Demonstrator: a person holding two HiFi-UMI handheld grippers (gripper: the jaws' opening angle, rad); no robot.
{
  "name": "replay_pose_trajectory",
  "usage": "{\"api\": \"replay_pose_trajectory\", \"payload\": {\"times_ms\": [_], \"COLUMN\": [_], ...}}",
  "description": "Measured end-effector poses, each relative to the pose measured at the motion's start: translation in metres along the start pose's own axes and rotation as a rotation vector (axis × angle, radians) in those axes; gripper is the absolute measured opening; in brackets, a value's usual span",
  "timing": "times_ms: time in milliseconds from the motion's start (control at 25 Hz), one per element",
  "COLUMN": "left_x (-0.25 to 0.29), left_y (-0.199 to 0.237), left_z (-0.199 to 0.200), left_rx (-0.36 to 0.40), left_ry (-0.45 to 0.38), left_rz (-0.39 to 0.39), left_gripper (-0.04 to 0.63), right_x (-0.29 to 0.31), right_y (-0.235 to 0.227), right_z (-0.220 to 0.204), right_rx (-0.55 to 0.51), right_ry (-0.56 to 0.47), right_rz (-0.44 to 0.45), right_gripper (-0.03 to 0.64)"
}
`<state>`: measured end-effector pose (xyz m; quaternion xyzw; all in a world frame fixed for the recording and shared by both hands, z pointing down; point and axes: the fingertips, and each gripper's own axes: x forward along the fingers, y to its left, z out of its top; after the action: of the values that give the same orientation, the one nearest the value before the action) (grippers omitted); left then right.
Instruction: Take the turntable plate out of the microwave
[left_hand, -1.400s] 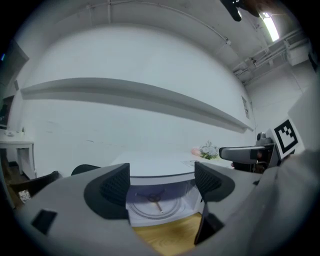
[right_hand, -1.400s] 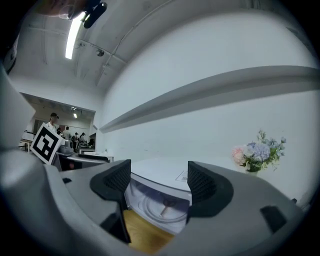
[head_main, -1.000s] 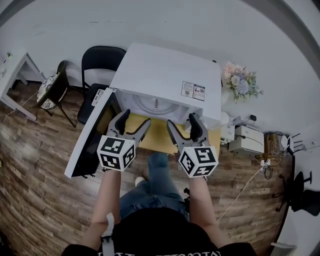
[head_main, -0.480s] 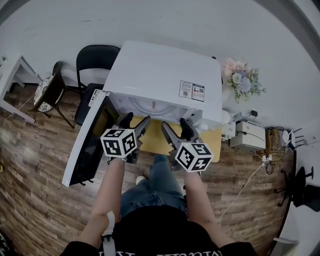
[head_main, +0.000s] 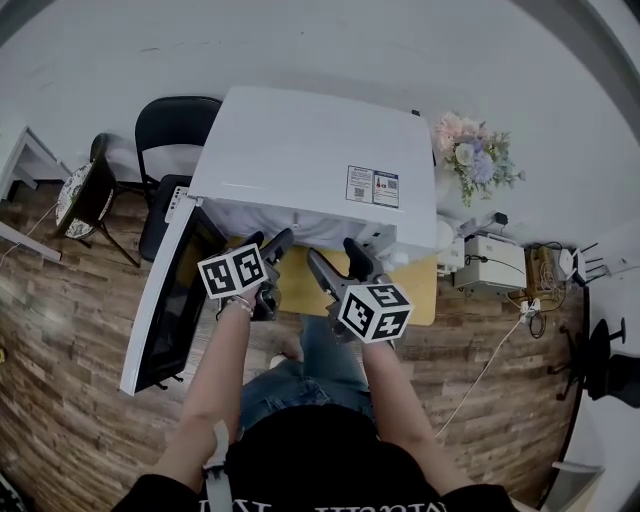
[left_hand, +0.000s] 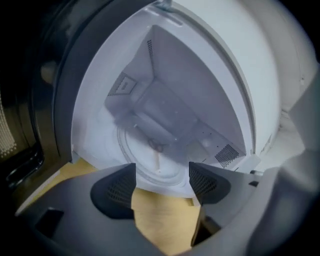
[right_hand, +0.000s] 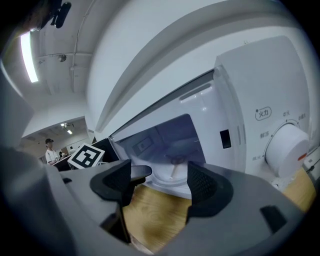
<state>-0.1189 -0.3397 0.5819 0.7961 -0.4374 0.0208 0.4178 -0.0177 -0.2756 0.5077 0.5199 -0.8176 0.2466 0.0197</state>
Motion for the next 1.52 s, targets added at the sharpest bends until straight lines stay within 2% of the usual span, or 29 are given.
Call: {"api": "replay_pose_trajectory", "payload": {"times_ms": [200, 400, 520, 640, 720, 800, 960, 1280, 1520], "left_x": [0.012, 0.02, 0.021, 0.022, 0.022, 0.021, 0.02, 0.014, 0.011], "left_y": [0.01, 0.015, 0.021, 0.034, 0.044, 0.051, 0.058, 0.05, 0.046], "left_z": [0.003, 0.004, 0.009, 0.01, 0.007, 0.002, -0.002, 0.004, 0.005], "left_rx": [-0.22, -0.365, -0.493, -0.636, -0.689, -0.694, -0.666, -0.671, -0.679], "left_ry": [-0.03, -0.052, -0.098, -0.143, -0.16, -0.171, -0.182, -0.196, -0.199], "left_rz": [-0.04, -0.061, -0.077, -0.053, -0.026, 0.0, 0.035, 0.019, 0.005], "left_gripper": [0.337, 0.336, 0.33, 0.262, 0.19, 0.108, 0.032, 0.031, 0.029], "right_x": [0.005, 0.008, 0.011, 0.015, 0.017, 0.019, 0.024, 0.039, 0.059], "right_y": [-0.004, -0.006, -0.005, -0.006, -0.006, -0.008, -0.017, -0.029, -0.041], "right_z": [0.0, 0.001, -0.002, -0.004, -0.006, -0.009, -0.016, -0.036, -0.048], "right_rx": [-0.007, -0.014, -0.02, -0.011, 0.009, 0.048, 0.153, 0.327, 0.558], "right_ry": [0.019, 0.029, 0.041, 0.046, 0.047, 0.043, 0.028, 0.026, 0.009], "right_rz": [0.001, 0.006, 0.01, 0.014, 0.018, 0.02, 0.012, 0.008, 0.024], "right_gripper": [0.367, 0.367, 0.367, 0.367, 0.367, 0.367, 0.367, 0.367, 0.357]}}
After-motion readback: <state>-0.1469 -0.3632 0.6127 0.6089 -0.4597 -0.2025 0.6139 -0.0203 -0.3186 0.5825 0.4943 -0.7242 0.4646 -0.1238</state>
